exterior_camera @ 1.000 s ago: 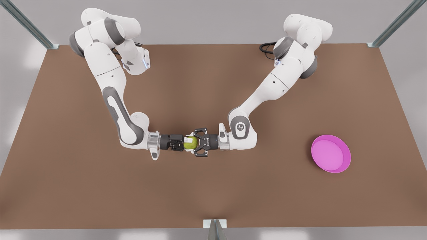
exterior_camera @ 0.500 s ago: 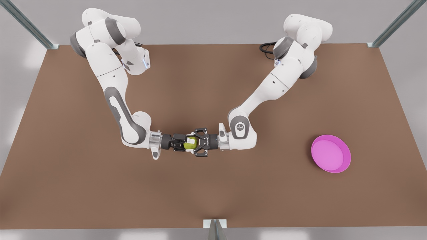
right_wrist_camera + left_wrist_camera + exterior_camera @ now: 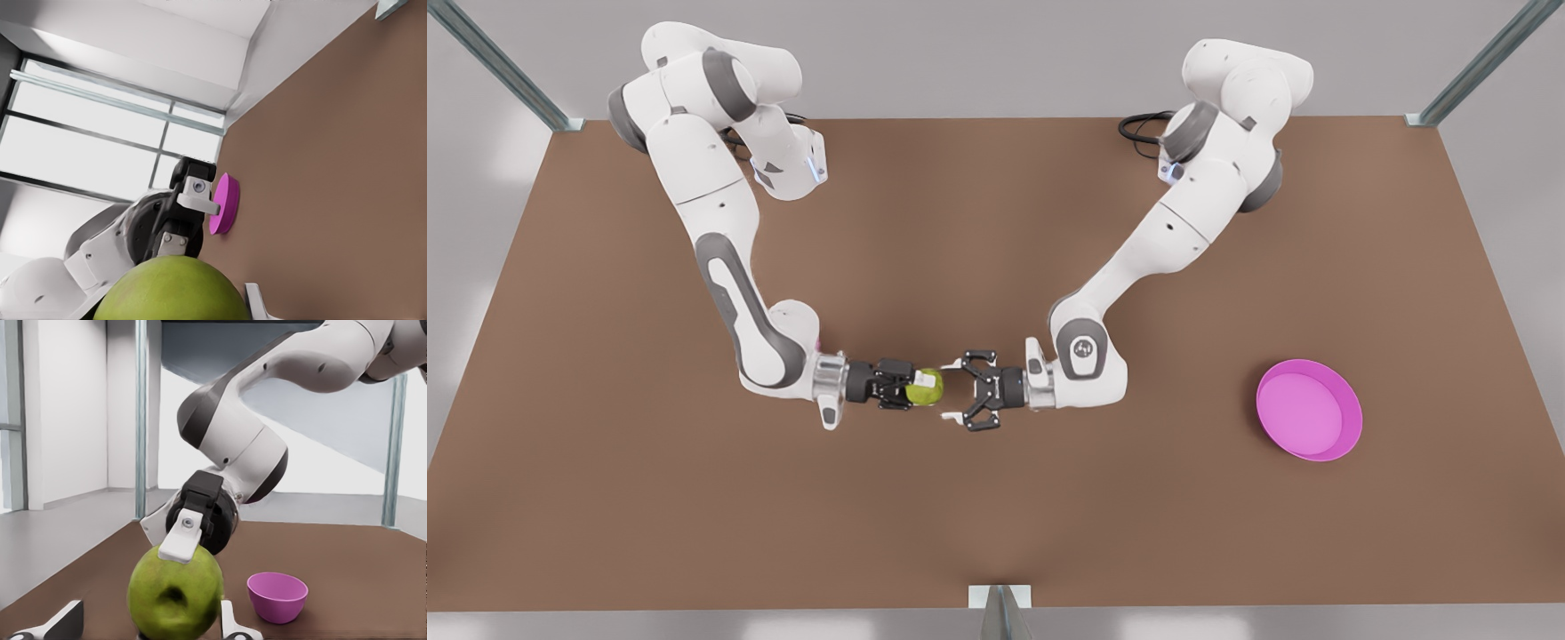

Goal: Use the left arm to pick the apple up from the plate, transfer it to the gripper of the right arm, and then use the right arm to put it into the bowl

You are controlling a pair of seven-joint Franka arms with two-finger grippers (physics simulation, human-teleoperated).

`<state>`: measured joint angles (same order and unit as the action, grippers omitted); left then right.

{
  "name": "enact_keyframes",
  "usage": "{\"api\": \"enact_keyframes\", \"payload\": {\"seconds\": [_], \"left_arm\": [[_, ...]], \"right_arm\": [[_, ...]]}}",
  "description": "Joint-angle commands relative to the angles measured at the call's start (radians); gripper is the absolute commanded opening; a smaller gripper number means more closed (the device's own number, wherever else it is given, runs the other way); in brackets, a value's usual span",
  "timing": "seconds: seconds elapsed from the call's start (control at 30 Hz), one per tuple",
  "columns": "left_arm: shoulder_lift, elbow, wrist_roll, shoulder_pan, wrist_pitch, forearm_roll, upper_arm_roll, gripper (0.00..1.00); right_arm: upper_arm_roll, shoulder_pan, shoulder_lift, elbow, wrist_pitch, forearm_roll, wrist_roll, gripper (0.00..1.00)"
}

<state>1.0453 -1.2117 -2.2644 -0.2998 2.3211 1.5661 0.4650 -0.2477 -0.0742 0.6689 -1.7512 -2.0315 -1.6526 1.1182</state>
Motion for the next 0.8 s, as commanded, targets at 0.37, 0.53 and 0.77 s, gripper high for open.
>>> {"api": "enact_keyframes", "payload": {"seconds": [0.37,0.53,0.77], "left_arm": [[-0.58,-0.207,1.323,0.361,-0.71,-1.539,-0.031,1.0],[-0.665,-0.034,1.913,0.403,-1.01,-1.781,-0.157,1.0],[-0.887,-0.187,2.235,0.255,-0.756,-1.52,-0.479,1.0]], "right_arm": [[-0.004,0.313,-0.123,-0.235,0.234,0.358,0.11,0.6],[-0.004,0.415,-0.17,-0.278,0.295,0.514,0.1,0.6],[-0.004,0.473,-0.213,-0.315,0.306,0.68,0.103,0.61]]}}
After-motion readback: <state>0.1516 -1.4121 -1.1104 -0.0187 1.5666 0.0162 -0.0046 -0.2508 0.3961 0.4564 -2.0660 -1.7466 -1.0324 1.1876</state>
